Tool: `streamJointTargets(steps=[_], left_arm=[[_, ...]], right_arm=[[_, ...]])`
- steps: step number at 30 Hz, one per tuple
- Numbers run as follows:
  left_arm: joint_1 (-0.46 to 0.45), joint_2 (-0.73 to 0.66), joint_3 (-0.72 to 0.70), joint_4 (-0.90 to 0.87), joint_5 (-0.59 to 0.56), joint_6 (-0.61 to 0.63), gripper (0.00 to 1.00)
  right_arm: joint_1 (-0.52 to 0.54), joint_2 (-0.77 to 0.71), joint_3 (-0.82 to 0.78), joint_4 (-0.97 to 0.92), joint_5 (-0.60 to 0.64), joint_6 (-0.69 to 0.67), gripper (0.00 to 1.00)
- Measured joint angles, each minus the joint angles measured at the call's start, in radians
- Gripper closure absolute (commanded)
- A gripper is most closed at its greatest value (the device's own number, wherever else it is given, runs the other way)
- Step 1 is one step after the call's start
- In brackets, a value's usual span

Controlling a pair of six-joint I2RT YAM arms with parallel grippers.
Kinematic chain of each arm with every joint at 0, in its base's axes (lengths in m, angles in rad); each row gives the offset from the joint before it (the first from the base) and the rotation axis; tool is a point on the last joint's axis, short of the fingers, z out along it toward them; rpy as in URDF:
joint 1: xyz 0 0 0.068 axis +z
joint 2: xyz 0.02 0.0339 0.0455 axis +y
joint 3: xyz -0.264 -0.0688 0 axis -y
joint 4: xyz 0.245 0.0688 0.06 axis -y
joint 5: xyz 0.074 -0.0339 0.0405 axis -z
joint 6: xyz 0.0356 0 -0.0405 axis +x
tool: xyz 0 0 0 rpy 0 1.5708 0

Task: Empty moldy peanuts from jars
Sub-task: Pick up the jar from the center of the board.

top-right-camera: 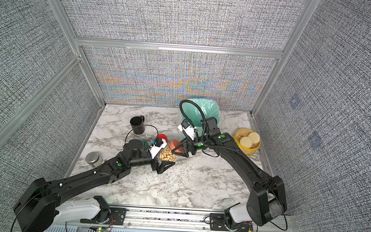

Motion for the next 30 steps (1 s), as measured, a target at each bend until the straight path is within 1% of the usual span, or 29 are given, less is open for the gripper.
streamJointTargets(steps=[2,4,7,9,11,16,17,18,19,23,24,27,28,30], left_arm=[[0.001,0.003,-0.006,0.0,0.0,-0.013,0.0],[0.004,0.003,-0.012,0.004,0.0,-0.017,0.05],[0.005,0.003,-0.017,0.007,0.005,-0.022,0.23],[0.006,0.0,-0.018,0.007,0.011,-0.018,0.33],[0.01,-0.002,-0.018,0.005,0.017,-0.018,0.49],[0.014,-0.004,-0.013,-0.008,0.023,-0.018,0.76],[0.014,-0.003,-0.008,-0.018,0.024,-0.018,0.85],[0.014,-0.001,-0.004,-0.023,0.023,-0.018,0.99],[0.016,0.003,0.001,-0.026,0.023,-0.017,1.0],[0.018,0.019,0.027,-0.061,0.023,-0.012,1.0],[0.018,0.023,0.034,-0.071,0.022,-0.008,0.89],[0.018,0.032,0.061,-0.102,0.013,0.005,0.24],[0.018,0.034,0.068,-0.109,0.006,0.008,0.19],[0.018,0.033,0.07,-0.119,-0.005,0.014,0.16]], right_arm=[[0.0,0.0,0.0,0.016,-0.01,0.009,1.0],[0.0,-0.001,-0.004,0.029,-0.016,0.019,1.0],[-0.002,-0.001,-0.01,0.045,-0.017,0.022,1.0],[-0.002,0.0,-0.013,0.051,-0.022,0.031,1.0],[-0.002,0.003,-0.015,0.057,-0.029,0.032,1.0],[-0.002,0.007,-0.016,0.063,-0.036,0.035,1.0],[-0.002,0.011,-0.012,0.061,-0.036,0.034,1.0],[-0.002,0.014,-0.009,0.059,-0.037,0.032,1.0],[-0.002,0.017,-0.004,0.058,-0.037,0.03,1.0],[-0.002,0.025,0.012,0.05,-0.026,0.018,1.0],[-0.001,0.025,0.016,0.044,-0.02,0.014,1.0],[-0.001,0.033,0.047,0.013,-0.005,-0.01,1.0],[-0.001,0.042,0.064,-0.004,-0.001,-0.023,1.0],[0.002,0.06,0.088,-0.031,0.002,-0.046,1.0]])
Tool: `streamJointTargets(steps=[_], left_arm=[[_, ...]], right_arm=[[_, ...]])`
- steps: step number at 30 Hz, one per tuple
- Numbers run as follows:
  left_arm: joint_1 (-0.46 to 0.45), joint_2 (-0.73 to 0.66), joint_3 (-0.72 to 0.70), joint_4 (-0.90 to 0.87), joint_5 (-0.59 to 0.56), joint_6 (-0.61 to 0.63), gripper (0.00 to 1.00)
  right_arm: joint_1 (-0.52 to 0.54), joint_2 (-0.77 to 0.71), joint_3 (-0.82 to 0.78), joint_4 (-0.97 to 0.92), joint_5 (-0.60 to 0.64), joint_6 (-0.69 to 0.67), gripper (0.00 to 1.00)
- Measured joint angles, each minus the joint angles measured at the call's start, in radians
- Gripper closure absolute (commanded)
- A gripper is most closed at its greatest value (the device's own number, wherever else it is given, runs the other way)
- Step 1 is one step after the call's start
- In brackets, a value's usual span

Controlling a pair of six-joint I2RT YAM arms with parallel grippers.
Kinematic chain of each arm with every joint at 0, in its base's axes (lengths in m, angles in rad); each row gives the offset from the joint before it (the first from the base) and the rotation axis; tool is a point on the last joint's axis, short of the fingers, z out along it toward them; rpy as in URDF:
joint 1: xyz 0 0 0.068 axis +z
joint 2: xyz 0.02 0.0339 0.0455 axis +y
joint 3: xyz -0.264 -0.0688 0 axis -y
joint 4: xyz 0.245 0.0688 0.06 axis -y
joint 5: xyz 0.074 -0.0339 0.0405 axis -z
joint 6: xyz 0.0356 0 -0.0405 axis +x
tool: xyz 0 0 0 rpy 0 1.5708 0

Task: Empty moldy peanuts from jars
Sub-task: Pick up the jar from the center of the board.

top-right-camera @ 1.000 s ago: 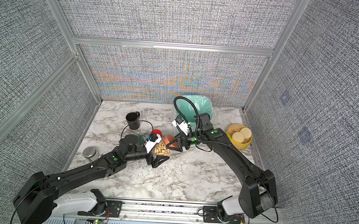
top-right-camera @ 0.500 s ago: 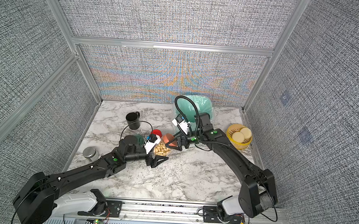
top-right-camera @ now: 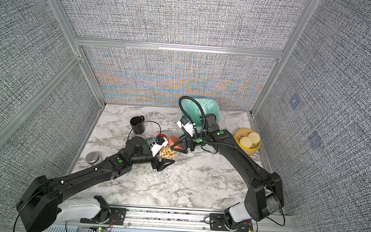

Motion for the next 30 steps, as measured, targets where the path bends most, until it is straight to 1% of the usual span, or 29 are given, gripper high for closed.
streamJointTargets(steps=[8,10,17,30], left_arm=[[0.0,-0.033,-0.022,-0.003,-0.017,0.027,0.13],[0.0,-0.05,-0.04,0.006,-0.018,0.026,0.01],[0.001,-0.092,-0.051,0.046,-0.023,0.015,0.0],[0.0,-0.035,-0.05,0.051,-0.013,0.013,0.0]], right_arm=[[0.003,0.014,0.008,-0.022,-0.019,-0.019,1.0],[0.004,0.014,0.002,-0.017,-0.022,-0.013,1.0],[-0.018,0.013,-0.018,-0.002,0.003,0.054,1.0],[0.002,0.005,-0.01,-0.013,-0.022,0.035,1.0]])
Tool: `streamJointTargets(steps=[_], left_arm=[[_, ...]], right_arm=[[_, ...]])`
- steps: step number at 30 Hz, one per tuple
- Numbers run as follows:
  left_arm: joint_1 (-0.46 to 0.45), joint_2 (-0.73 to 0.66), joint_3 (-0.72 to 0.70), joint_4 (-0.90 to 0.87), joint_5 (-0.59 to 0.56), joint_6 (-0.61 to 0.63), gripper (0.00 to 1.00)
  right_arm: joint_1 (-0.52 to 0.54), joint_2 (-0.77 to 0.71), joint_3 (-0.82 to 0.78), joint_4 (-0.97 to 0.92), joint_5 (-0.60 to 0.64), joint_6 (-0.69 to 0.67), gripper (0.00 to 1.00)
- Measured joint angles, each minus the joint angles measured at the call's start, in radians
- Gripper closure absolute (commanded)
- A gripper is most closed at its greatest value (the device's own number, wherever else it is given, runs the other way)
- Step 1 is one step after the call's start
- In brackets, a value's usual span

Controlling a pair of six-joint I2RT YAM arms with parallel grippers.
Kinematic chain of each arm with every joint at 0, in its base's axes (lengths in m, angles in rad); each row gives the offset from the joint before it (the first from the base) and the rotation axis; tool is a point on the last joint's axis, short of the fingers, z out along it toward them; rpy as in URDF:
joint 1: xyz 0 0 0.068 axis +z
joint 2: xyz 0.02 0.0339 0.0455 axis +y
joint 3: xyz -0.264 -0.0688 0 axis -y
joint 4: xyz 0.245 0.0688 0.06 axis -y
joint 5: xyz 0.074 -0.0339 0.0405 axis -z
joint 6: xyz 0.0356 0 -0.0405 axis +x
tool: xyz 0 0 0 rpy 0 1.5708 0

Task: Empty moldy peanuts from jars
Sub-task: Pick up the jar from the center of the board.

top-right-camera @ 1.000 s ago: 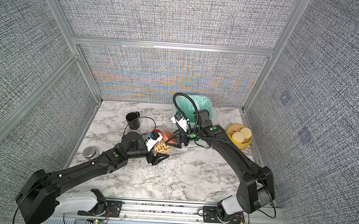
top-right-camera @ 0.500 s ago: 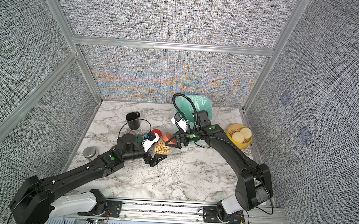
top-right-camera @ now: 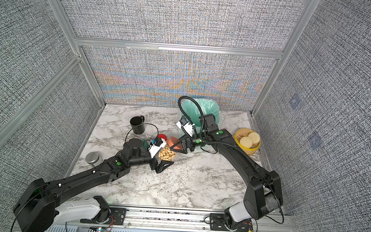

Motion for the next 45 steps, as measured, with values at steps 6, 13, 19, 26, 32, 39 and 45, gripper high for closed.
streamJointTargets(steps=[6,13,19,26,32,39,45], left_arm=[[0.0,-0.006,0.0,0.017,-0.001,-0.005,0.0],[0.001,-0.025,-0.002,0.022,-0.003,-0.013,0.0],[0.001,-0.003,-0.003,0.026,-0.001,-0.016,0.0],[0.001,0.006,-0.008,0.048,0.004,-0.024,0.06],[0.004,0.006,-0.008,0.044,0.013,-0.026,0.7],[0.004,0.007,-0.007,0.04,0.014,-0.027,1.0],[0.005,-0.018,-0.01,0.018,0.012,-0.023,1.0]], right_arm=[[0.005,0.014,0.0,-0.003,0.0,-0.01,1.0],[0.007,0.023,0.0,-0.005,0.009,-0.01,1.0],[0.009,0.018,-0.007,0.011,0.0,0.001,1.0],[0.021,0.017,-0.014,0.021,0.0,0.0,1.0],[0.022,0.017,-0.021,0.044,0.002,0.002,1.0],[0.023,0.018,-0.029,0.058,0.001,0.01,0.59],[0.009,-0.031,-0.104,0.182,-0.016,0.119,0.02]])
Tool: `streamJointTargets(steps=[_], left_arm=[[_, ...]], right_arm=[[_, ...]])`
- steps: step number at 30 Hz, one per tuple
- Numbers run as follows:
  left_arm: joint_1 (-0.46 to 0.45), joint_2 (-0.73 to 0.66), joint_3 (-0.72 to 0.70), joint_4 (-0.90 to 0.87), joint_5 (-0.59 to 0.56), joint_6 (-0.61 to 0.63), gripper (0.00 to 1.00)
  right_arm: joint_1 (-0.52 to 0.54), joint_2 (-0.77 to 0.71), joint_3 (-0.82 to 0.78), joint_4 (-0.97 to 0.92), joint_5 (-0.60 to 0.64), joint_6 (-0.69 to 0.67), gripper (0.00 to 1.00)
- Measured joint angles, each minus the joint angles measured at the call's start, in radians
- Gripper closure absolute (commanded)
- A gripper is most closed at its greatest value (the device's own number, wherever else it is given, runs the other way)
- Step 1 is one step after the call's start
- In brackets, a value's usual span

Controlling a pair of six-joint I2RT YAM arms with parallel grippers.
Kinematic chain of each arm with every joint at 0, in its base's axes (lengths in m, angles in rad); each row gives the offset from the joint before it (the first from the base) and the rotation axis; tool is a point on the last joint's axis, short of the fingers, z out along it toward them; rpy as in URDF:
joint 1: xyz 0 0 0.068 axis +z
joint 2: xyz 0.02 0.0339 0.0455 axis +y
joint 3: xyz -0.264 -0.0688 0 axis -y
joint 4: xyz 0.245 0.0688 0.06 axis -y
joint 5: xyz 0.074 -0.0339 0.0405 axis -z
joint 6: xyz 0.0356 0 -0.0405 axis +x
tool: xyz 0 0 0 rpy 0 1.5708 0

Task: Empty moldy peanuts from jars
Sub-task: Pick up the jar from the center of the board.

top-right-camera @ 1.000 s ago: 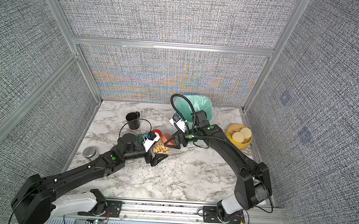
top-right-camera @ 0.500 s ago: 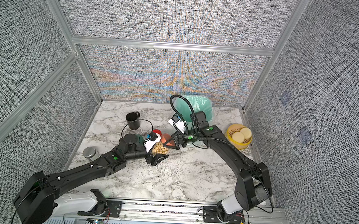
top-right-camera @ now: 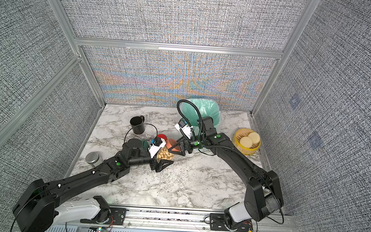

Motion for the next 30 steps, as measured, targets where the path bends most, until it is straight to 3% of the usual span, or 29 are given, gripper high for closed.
streamJointTargets(steps=[8,30], left_arm=[[0.002,-0.009,-0.013,-0.041,-0.032,0.008,1.0],[0.004,-0.036,-0.021,-0.055,-0.074,0.01,1.0]], right_arm=[[-0.004,-0.024,-0.028,0.142,0.002,0.146,0.02],[0.018,0.019,-0.054,0.154,0.061,0.211,0.02]])
